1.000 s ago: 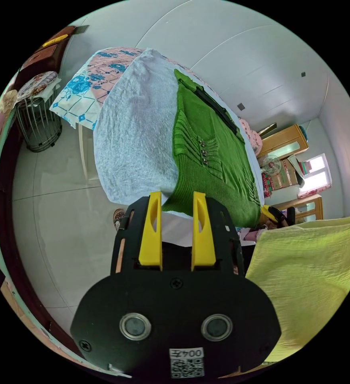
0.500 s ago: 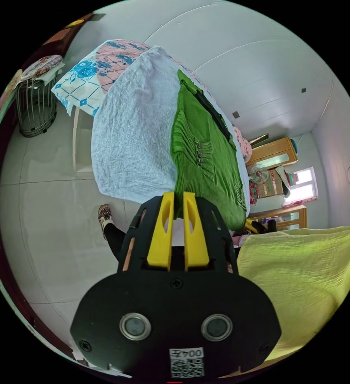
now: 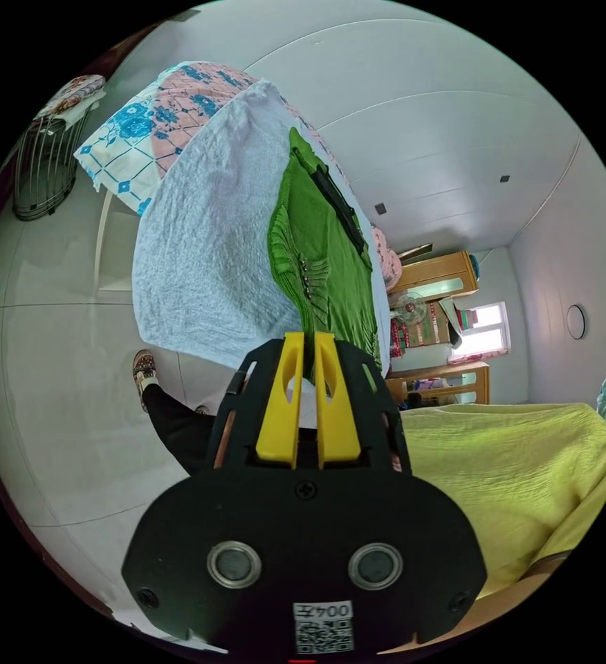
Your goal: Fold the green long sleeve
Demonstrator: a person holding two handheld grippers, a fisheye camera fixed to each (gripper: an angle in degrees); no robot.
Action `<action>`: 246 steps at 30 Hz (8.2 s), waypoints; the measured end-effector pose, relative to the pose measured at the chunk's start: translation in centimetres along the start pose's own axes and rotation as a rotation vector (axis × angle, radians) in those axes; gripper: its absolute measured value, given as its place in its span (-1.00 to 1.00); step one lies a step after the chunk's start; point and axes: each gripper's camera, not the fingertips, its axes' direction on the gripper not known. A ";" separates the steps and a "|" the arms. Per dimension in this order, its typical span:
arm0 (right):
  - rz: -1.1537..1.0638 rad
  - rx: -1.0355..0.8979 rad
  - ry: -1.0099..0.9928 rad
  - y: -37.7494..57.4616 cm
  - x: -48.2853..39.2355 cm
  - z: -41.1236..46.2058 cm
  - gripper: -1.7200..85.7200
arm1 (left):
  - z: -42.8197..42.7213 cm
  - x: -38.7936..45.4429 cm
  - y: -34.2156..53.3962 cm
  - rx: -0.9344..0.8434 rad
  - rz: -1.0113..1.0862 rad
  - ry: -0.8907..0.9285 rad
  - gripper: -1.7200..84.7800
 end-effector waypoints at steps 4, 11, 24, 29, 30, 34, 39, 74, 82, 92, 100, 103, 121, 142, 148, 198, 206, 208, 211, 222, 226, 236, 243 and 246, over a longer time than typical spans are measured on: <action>-0.011 0.017 -0.002 -0.3 -0.1 -0.4 -0.94 | 0.2 -0.2 -1.0 -0.004 -0.021 0.000 -0.91; -0.062 0.142 -0.099 -1.4 -2.7 -6.3 -0.97 | -0.6 -0.1 -3.9 0.049 -0.042 0.108 -0.92; -0.034 0.436 -0.273 -9.6 -7.1 -11.2 -0.97 | -0.2 3.9 -16.2 0.258 0.018 0.300 -0.92; 0.021 0.556 -0.282 -15.9 -9.3 -12.0 -0.97 | 1.6 6.1 -25.7 0.243 0.051 0.313 -0.92; 0.027 0.565 -0.282 -16.8 -9.5 -12.0 -0.97 | 1.9 6.3 -26.8 0.240 0.049 0.315 -0.92; 0.055 0.608 -0.240 -23.5 -11.2 -12.1 -0.96 | 4.8 7.2 -35.1 0.203 0.037 0.305 -0.92; 0.060 0.630 -0.136 -32.0 -13.0 -11.6 -0.96 | 8.6 7.8 -44.0 0.175 0.054 0.268 -0.91; 0.227 0.553 0.023 -61.0 6.3 -1.3 -0.75 | 26.4 -1.9 -65.2 0.261 -0.034 -0.006 -0.78; 0.206 0.271 0.139 -42.7 6.8 1.6 -0.71 | 23.2 -3.8 -50.6 -0.066 0.088 -0.221 -0.73; 0.341 0.333 0.045 -33.8 9.1 4.2 -0.67 | 25.0 -7.7 -43.5 0.007 -0.221 -0.012 -0.67; 0.338 0.324 0.009 -33.3 8.5 4.9 -0.67 | 25.3 -7.3 -44.2 0.040 -0.236 -0.043 -0.69; 0.360 0.341 -0.037 -33.0 8.9 5.0 -0.69 | 25.3 -7.0 -44.0 0.048 -0.221 -0.047 -0.70; 0.224 0.295 0.046 -31.7 -1.8 -1.1 -0.90 | 18.5 3.2 -41.5 0.081 0.090 -0.054 -0.92; 0.359 0.190 0.189 -7.5 -2.3 5.9 -0.88 | 18.2 0.0 -19.0 -0.188 0.107 -0.270 -0.90; 0.396 0.207 0.169 -6.7 -2.1 8.3 -0.85 | 20.7 0.9 -18.0 -0.215 0.119 -0.350 -0.86; -0.285 0.187 0.835 -31.1 -17.7 12.9 -0.75 | 37.0 18.4 -33.4 -0.121 0.636 -0.863 -0.81; -0.186 0.170 0.811 -35.6 -14.3 11.8 -0.71 | 38.3 14.2 -38.8 -0.230 0.634 -0.778 -0.78; -0.169 0.181 0.787 -36.0 -13.8 11.3 -0.70 | 38.1 13.6 -39.5 -0.232 0.631 -0.737 -0.78; -0.192 0.156 0.764 -36.5 -13.5 11.5 -0.69 | 37.4 12.8 -40.4 -0.217 0.633 -0.670 -0.81; -0.258 0.120 0.827 -37.3 -13.6 11.6 -0.93 | 34.0 12.3 -39.5 -0.091 0.644 -0.727 -0.92; -0.355 0.257 0.830 -33.6 -17.0 8.0 -0.95 | 29.1 13.6 -37.6 0.101 0.607 -0.688 -0.93; -0.253 0.263 0.807 -37.2 -12.2 5.9 -0.94 | 28.3 10.4 -41.3 0.106 0.535 -0.779 -0.94; -0.146 0.187 0.801 -39.6 -7.2 8.0 -0.85 | 31.0 6.3 -43.1 -0.039 0.493 -0.873 -0.93; -0.048 0.208 0.742 -39.8 -6.1 6.5 -0.79 | 29.0 5.1 -44.0 0.012 0.388 -0.796 -0.93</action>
